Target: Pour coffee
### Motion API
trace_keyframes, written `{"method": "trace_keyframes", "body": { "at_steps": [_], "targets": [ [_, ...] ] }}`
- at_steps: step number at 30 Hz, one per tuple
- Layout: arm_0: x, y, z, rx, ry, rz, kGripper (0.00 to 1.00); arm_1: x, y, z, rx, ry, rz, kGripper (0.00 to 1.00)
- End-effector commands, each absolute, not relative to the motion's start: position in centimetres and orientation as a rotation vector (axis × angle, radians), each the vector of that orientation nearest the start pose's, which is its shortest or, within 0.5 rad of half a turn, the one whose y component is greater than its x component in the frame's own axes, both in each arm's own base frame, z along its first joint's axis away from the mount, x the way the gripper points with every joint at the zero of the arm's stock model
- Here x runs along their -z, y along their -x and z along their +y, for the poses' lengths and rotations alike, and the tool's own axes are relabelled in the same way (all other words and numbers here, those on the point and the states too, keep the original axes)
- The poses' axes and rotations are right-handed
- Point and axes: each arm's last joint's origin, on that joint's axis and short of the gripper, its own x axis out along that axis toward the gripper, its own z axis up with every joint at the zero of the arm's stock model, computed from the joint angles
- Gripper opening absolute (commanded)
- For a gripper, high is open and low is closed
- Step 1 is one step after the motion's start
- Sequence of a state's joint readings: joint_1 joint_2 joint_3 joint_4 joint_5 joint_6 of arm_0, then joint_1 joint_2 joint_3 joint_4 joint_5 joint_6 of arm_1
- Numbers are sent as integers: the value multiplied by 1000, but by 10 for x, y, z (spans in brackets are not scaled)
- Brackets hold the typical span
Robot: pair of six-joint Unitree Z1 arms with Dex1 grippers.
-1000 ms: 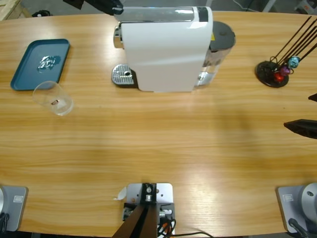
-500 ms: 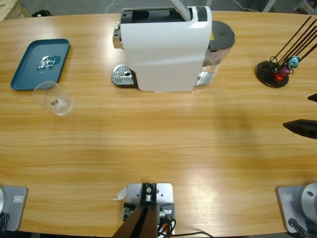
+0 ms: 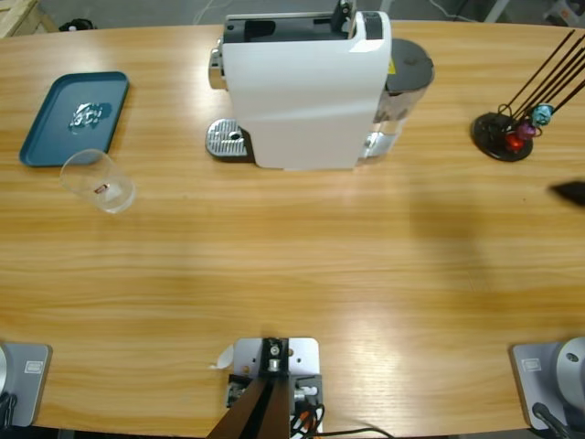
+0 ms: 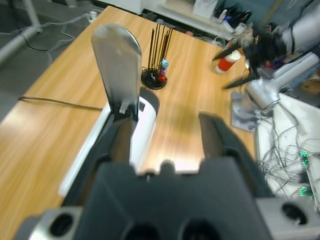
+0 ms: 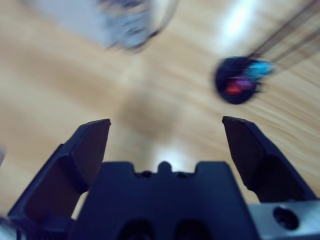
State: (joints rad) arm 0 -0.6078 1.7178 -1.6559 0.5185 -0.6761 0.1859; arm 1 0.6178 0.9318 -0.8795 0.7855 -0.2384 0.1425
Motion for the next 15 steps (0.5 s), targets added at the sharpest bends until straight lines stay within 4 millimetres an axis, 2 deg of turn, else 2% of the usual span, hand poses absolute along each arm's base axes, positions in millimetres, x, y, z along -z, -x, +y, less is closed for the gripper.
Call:
{"method": "trace_keyframes", "body": {
  "at_steps": [1,3,6,10,15],
  "targets": [
    [-388,-191,-185,1121,-323,621,1000,-319,-107,20,73,40,725,812],
    [-375,-172,-175,1115,-333,662,1000,-304,-120,20,132,12,742,812],
    [-367,-159,-164,1095,-322,689,1000,-280,-134,24,161,-31,752,811],
    [-369,-157,-163,1090,-308,690,1000,-250,-145,28,163,-57,742,806],
    [-374,-157,-165,1094,-299,681,1000,-243,-150,29,159,-61,709,801]
  ]
}}
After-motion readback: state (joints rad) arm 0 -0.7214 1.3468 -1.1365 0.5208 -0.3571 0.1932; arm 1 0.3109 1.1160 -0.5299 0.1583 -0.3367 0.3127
